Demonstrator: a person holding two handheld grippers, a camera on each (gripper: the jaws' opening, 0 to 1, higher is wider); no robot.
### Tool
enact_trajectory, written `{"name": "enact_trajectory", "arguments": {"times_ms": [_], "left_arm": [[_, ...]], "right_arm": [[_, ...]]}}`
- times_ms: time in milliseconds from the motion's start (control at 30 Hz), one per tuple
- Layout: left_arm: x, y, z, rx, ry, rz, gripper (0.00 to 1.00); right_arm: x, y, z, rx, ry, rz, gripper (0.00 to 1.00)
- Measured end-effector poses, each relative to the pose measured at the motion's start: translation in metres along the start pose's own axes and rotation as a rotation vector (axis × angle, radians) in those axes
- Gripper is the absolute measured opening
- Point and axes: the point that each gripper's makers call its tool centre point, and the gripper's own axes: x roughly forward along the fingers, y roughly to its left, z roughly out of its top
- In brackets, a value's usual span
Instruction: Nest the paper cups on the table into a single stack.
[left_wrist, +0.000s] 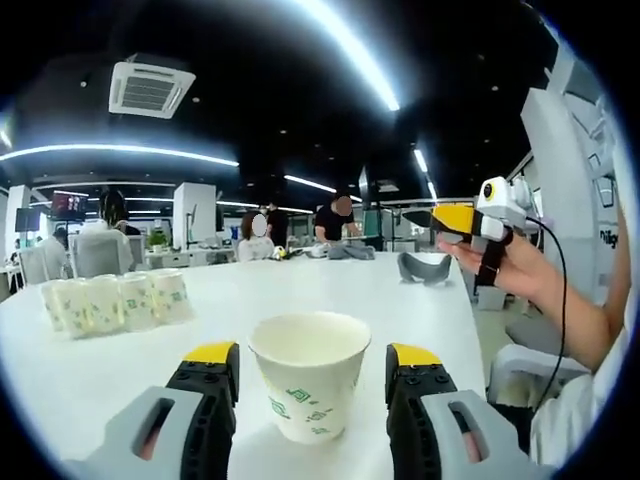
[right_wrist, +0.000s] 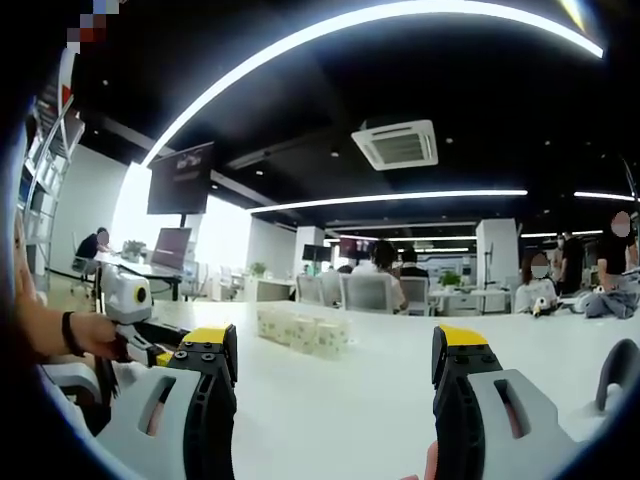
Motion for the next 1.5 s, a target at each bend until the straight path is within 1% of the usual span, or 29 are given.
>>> {"name": "enact_trajectory", "arguments": {"times_ms": [100, 200, 267, 433, 667, 800, 967, 1033, 1133, 1233, 1333, 1500], "left_arm": [[-0.006, 0.002, 0.002, -0.01, -0.009, 0.009, 0.67], [-0.015, 0.008, 0.009, -0.022, -0.039, 0.029, 0.69], [-0.019, 0.011, 0.012, -0.022, -0.049, 0.043, 0.69], [-0.033, 0.021, 0.023, -0.021, -0.075, 0.081, 0.69], [-0.047, 0.027, 0.037, -0.018, -0.1, 0.119, 0.7], [-0.051, 0.031, 0.038, -0.02, -0.1, 0.14, 0.71], [-0.055, 0.035, 0.031, -0.023, -0.08, 0.164, 0.72], [-0.056, 0.035, 0.03, -0.022, -0.083, 0.174, 0.72], [-0.058, 0.036, 0.029, -0.036, -0.086, 0.184, 0.73], [-0.06, 0.038, 0.025, -0.053, -0.078, 0.196, 0.75], [-0.066, 0.04, 0.026, -0.063, -0.09, 0.21, 0.75], [-0.076, 0.048, 0.028, -0.085, -0.112, 0.232, 0.75]], "right_arm": [[0.0, 0.0, -0.001, -0.001, 0.003, -0.003, 0.84], [0.0, -0.002, 0.0, 0.003, -0.001, -0.013, 0.87], [0.0, -0.002, -0.001, 0.006, -0.002, -0.009, 0.87], [0.001, 0.001, 0.0, 0.009, -0.006, -0.004, 0.88], [0.001, 0.006, -0.001, 0.01, -0.004, 0.009, 0.88], [0.002, 0.009, -0.002, 0.011, -0.001, 0.016, 0.88], [0.006, 0.013, -0.006, 0.022, 0.003, 0.024, 0.87], [0.008, 0.016, -0.009, 0.028, 0.007, 0.032, 0.87], [0.011, 0.02, -0.011, 0.036, 0.011, 0.047, 0.87], [0.013, 0.021, -0.014, 0.044, 0.015, 0.054, 0.87], [0.018, 0.02, -0.018, 0.059, 0.019, 0.059, 0.87], [0.033, 0.02, -0.025, 0.06, 0.042, 0.086, 0.87]]}}
